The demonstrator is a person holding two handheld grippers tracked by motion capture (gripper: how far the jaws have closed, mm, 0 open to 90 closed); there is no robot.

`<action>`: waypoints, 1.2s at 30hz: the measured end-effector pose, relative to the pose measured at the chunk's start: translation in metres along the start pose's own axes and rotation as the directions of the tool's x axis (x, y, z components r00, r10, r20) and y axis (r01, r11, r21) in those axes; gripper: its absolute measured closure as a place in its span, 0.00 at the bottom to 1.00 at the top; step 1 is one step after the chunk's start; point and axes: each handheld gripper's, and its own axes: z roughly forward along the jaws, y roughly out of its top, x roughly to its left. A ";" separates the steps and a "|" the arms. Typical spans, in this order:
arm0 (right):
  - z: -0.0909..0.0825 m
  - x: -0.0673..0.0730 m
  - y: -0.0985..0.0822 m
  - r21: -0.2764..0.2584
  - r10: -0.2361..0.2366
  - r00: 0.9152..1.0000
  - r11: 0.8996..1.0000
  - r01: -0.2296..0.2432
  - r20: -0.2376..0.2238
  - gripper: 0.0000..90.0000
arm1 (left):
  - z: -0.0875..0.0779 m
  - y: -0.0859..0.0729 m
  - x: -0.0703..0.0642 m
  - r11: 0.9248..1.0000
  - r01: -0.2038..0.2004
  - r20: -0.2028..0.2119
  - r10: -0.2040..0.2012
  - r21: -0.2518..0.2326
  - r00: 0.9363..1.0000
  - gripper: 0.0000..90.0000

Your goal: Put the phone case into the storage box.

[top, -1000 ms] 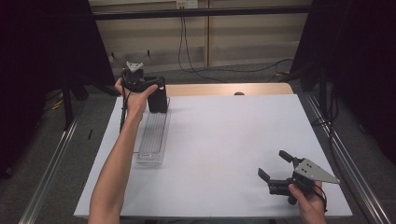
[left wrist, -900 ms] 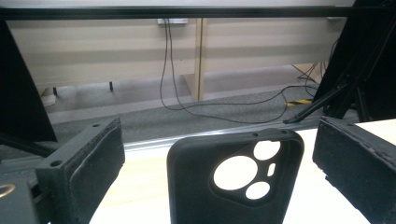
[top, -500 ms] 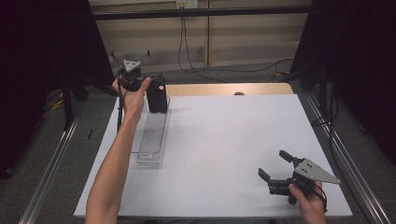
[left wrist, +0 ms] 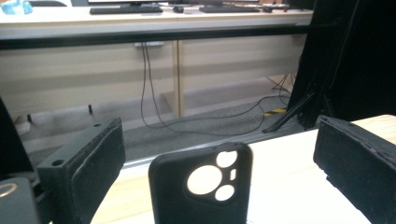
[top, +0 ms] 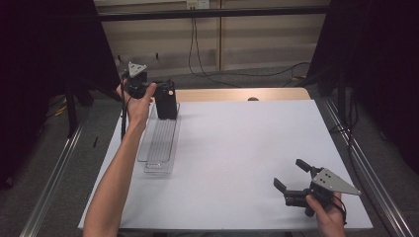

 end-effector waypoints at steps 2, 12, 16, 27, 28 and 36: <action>0.000 -0.001 0.000 0.000 -0.005 1.000 1.000 0.005 0.003 0.00 | -0.004 0.002 -0.001 1.000 -0.004 0.006 0.004 -0.009 1.000 0.03; -0.001 -0.001 0.000 -0.003 -0.004 1.000 1.000 0.004 -0.002 0.00 | -0.016 -0.002 0.002 0.998 0.013 0.083 -0.008 -0.056 0.997 0.03; 0.000 -0.002 -0.001 -0.002 -0.001 1.000 1.000 0.001 0.002 0.00 | -0.021 -0.005 0.000 0.997 0.027 0.098 -0.019 -0.073 0.995 0.03; 0.001 -0.002 0.000 -0.001 0.000 1.000 1.000 0.000 -0.001 0.00 | -0.034 -0.015 0.000 0.998 0.024 0.114 -0.016 -0.063 0.993 0.02; 0.001 -0.001 0.000 0.000 0.002 1.000 1.000 -0.002 -0.001 0.00 | -0.035 -0.016 0.000 0.998 0.025 0.134 -0.016 -0.065 0.991 0.02; 0.001 -0.002 0.000 0.000 0.003 1.000 1.000 -0.003 0.018 0.00 | -0.050 -0.024 -0.008 0.997 0.002 0.153 0.010 -0.078 0.988 0.02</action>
